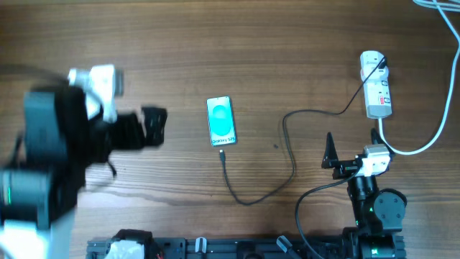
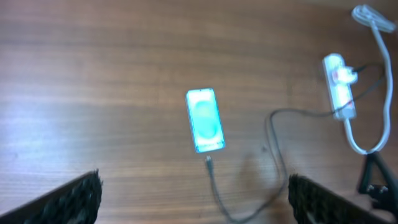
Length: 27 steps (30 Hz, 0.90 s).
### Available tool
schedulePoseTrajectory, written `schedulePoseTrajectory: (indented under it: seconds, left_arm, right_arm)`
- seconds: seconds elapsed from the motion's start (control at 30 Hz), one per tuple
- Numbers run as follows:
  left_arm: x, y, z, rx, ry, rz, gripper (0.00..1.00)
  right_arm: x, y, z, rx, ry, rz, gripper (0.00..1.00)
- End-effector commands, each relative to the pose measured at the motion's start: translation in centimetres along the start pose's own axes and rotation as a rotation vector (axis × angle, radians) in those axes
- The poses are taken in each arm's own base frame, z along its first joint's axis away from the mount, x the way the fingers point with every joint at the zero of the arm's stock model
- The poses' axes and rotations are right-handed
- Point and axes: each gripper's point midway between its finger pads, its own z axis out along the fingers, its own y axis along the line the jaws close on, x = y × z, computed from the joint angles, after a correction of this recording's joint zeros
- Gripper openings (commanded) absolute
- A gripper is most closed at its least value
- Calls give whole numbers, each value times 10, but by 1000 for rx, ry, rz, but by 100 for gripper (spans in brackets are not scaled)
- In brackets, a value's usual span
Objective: Plug charger to phone and switch on socket
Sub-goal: 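Move the left gripper forward over the teal phone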
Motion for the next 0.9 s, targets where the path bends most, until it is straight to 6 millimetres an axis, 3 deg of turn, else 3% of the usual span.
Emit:
schedulePoseTrajectory:
  seconds: [0.0,0.2,0.23,0.33,0.37,0.53,0.57,0.6,0.63,0.67,0.87]
  left_arm:
    - [-33,-25,34,105,197,-53,100]
    - [-26,-20,116,131,426,-126,100]
    - [-21,-20,127,132,465,-137,87]
    - [-6,-17,155,115,571,-155,7]
    - [1,-18,162,108,607,-164,4]
    - [35,-13,197,-20,721,-262,4]
    - [40,-11,202,-58,721,-270,22]
    - [45,-8,207,-105,716,-277,53]
    - [50,-6,211,-147,711,-279,94]
    - [53,-4,215,-179,704,-277,100]
    - [81,-6,247,-283,650,-254,100]
  right_arm:
    - [-2,-1,0,3,-10,-1,100]
    - [-2,-1,0,3,-10,-1,100]
    - [-2,-1,0,3,-10,-1,100]
    - [-2,-1,0,3,-10,-1,100]
    - [-2,-1,0,3,-10,-2,99]
    - [-2,-1,0,3,-10,-1,99]
    - [-2,-1,0,3,-10,-1,100]
    - [-2,-1,0,3,-10,-2,100]
    - [-2,-1,0,3,-10,-2,100]
    - [-2,-1,0,3,-10,-1,100]
    - [-2,-1,0,3,-10,-1,100]
